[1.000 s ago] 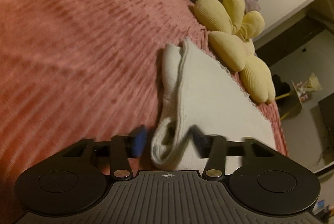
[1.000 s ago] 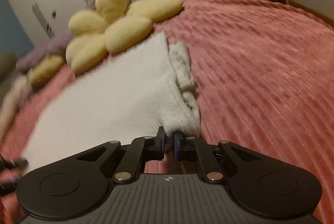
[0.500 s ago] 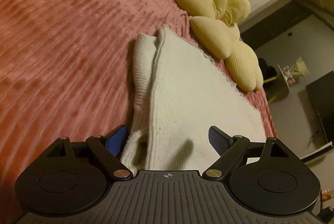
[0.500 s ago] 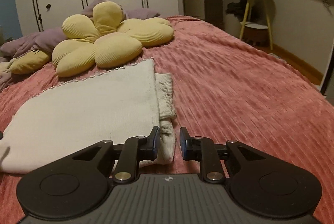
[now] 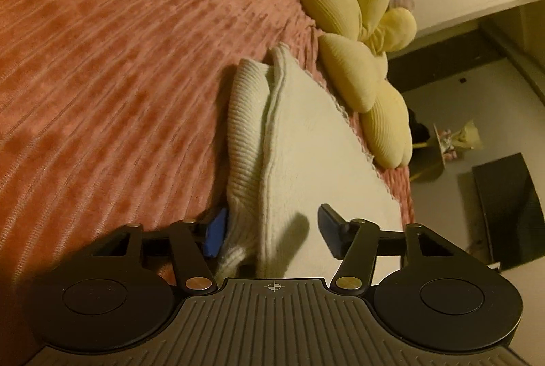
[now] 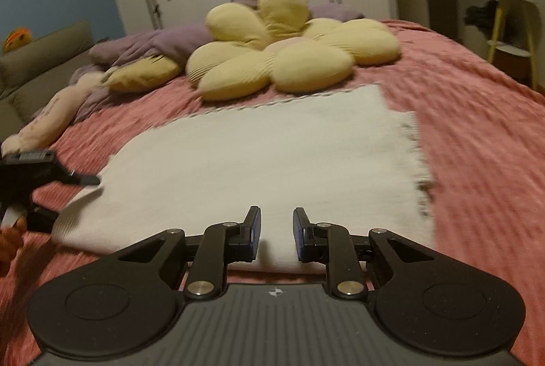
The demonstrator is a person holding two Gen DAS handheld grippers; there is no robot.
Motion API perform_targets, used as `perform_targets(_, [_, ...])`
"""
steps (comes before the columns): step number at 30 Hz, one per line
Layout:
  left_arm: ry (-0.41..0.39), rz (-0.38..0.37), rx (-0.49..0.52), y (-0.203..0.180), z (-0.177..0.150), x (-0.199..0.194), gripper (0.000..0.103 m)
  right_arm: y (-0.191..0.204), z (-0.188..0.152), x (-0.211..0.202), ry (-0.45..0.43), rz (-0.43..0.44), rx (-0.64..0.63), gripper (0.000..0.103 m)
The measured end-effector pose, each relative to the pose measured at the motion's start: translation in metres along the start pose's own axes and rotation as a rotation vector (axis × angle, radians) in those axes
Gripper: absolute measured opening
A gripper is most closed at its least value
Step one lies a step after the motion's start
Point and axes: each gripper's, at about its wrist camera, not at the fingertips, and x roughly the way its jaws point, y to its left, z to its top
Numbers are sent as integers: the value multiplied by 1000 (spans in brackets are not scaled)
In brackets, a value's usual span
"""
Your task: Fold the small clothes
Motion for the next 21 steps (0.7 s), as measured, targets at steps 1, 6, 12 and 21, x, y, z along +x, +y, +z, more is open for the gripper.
perform_targets(1, [4, 6, 10, 0, 0, 1, 59, 4, -1, 2, 4, 4, -13, 20])
perform_targets(6, [1, 27, 49, -7, 5, 7, 77, 27, 3, 10, -1, -5, -87, 19])
perform_targets(12, [-33, 50, 24, -13, 13, 7, 87, 44, -2, 24, 51, -47, -157, 19])
perform_targets(21, [-33, 59, 15, 1, 27, 3, 90, 33, -9, 24, 65, -45, -123, 19])
